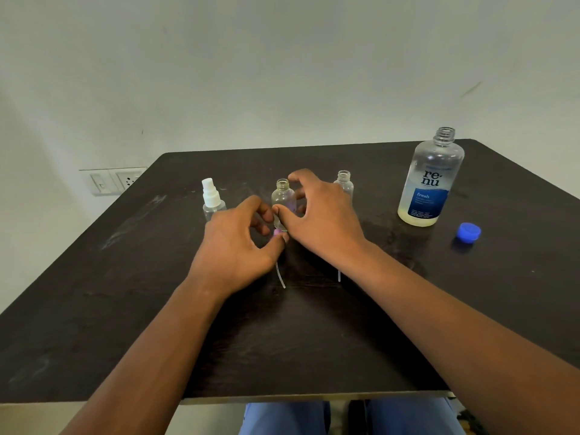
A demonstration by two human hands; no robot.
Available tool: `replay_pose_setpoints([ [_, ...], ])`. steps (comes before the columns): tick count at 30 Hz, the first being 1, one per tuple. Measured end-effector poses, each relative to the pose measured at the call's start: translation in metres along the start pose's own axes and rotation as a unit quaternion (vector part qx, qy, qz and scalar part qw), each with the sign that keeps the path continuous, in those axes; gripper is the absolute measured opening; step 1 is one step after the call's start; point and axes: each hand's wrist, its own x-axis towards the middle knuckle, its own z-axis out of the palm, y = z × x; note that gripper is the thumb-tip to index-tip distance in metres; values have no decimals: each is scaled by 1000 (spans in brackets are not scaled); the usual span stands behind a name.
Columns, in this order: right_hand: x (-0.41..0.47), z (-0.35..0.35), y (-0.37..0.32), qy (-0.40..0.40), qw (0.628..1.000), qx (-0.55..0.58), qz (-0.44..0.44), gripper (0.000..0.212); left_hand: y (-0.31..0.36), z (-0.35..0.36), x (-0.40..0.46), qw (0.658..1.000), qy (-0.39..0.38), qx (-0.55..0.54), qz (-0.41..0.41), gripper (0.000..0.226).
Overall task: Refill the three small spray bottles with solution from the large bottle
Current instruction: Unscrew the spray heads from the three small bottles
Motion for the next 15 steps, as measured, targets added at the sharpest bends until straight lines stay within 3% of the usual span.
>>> replay_pose_setpoints([
  [2,-1,-3,-2,23,1000,-8,-12,53,4,-3,-2,998,52,-1,31,22],
  [6,-4,-7,-5,90,996,-3,-27,51,14,-16,-6,967,235,31,98,13],
  [9,-5,-8,-2,118,992,19,-41,47,11,-21,-6,938,344,-2,39,23],
  [11,-4,-7,0,122,991,36,-49,42,8,-22,-3,931,361,-29,-44,36],
  [15,-5,-4,-1,121,988,63,-71,31,0,-23,4,941,305,-22,-146,47],
])
